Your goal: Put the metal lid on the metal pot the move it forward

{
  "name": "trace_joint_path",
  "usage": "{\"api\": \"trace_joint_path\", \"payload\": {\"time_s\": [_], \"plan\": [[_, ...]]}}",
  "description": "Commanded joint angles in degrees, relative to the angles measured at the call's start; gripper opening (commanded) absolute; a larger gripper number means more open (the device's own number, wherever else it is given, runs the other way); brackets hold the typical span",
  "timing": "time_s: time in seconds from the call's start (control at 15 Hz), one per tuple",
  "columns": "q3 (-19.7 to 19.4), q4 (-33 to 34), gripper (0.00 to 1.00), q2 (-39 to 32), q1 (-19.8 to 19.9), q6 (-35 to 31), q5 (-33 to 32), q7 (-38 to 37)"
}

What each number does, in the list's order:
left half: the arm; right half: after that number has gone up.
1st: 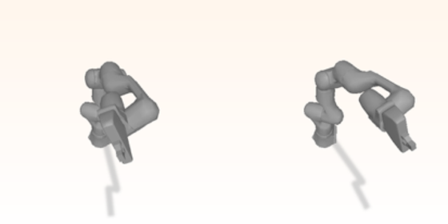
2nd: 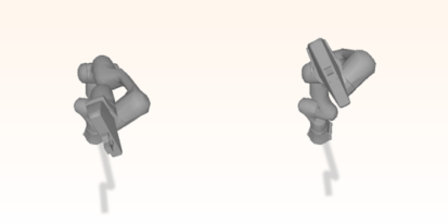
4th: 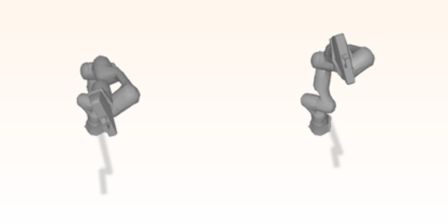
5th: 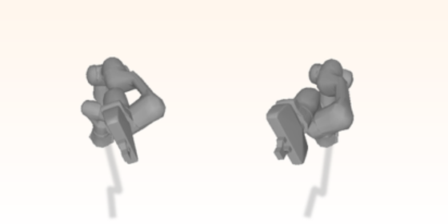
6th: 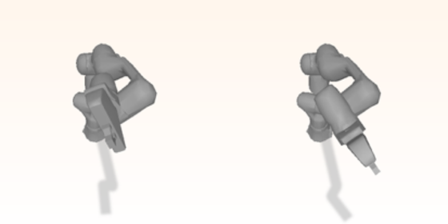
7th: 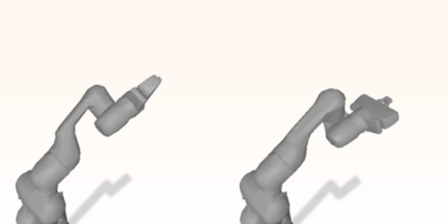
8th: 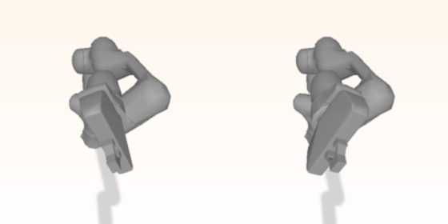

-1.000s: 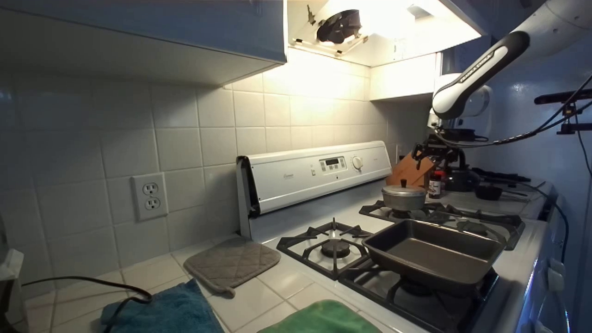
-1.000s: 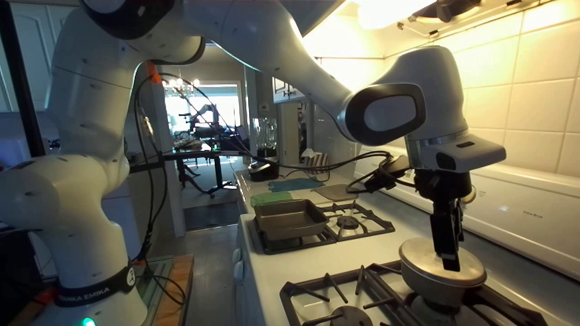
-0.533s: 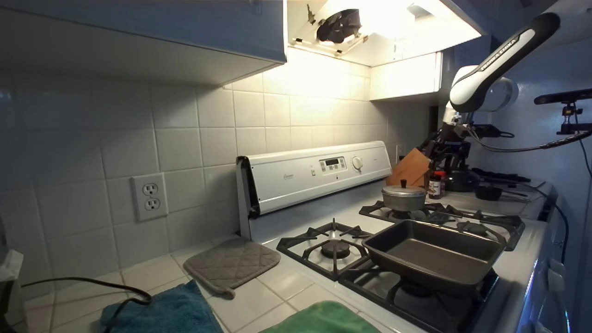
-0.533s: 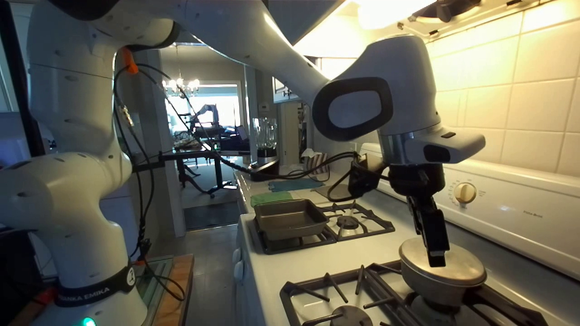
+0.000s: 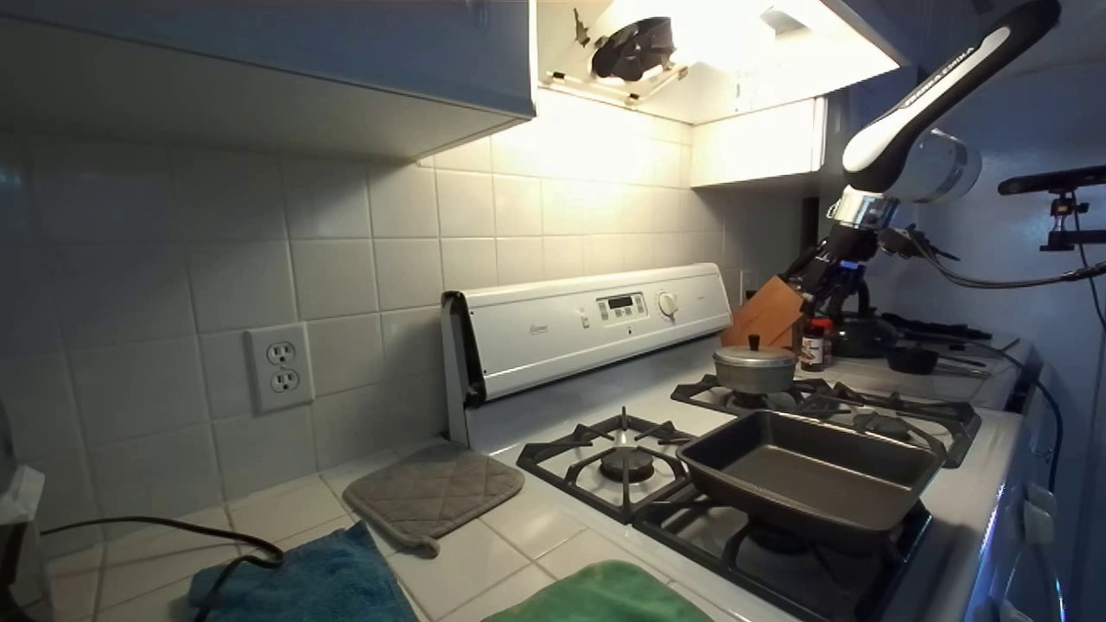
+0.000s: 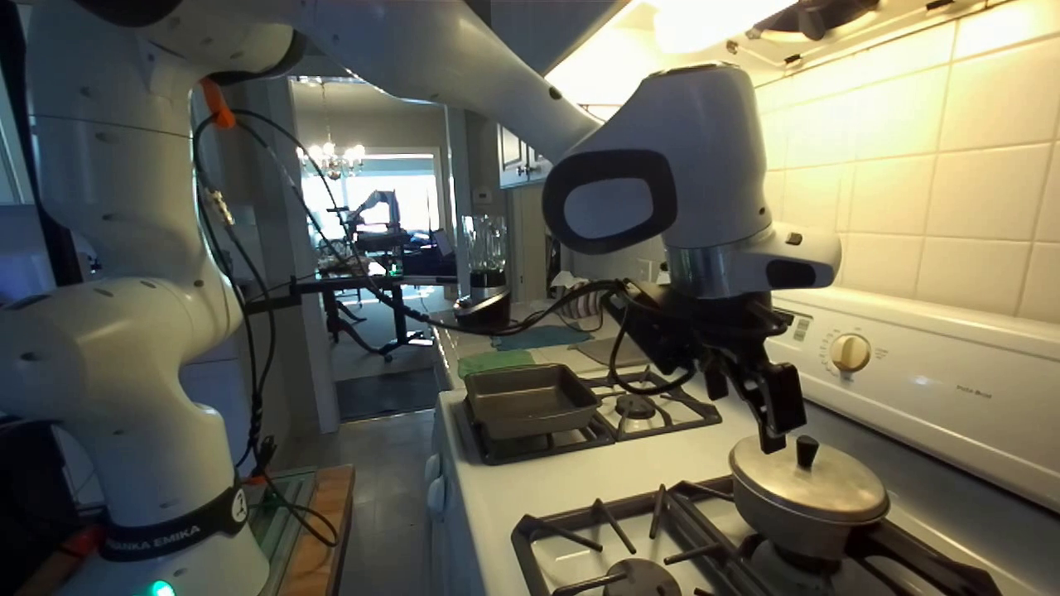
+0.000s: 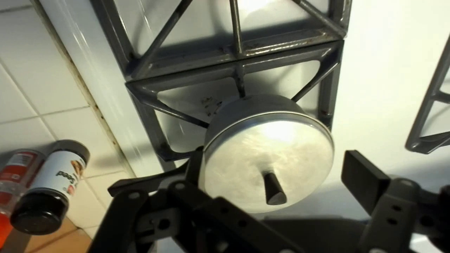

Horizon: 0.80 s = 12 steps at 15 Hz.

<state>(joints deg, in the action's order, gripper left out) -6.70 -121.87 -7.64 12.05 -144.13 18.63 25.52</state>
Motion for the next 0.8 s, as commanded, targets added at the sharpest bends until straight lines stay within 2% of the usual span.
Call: {"api": "trace_joint_path", "payload": {"time_s": [0.0, 0.27, 0.33, 0.4, 0.73], "plan": [[1.34, -3.07, 1.0, 3.43, 1.84, 1.68, 6.84, 13.72], [0.27, -4.6, 1.0, 4.57, 1.65, 1.49, 9.29, 18.51], [0.04, -5.08, 1.0, 4.85, 1.55, 0.92, 9.62, 18.29], [-0.18, -2.72, 1.0, 2.55, 0.93, 1.04, 7.14, 15.67], [-0.43, -3.31, 1.0, 3.07, 0.91, 1.04, 7.56, 16.01]]}}
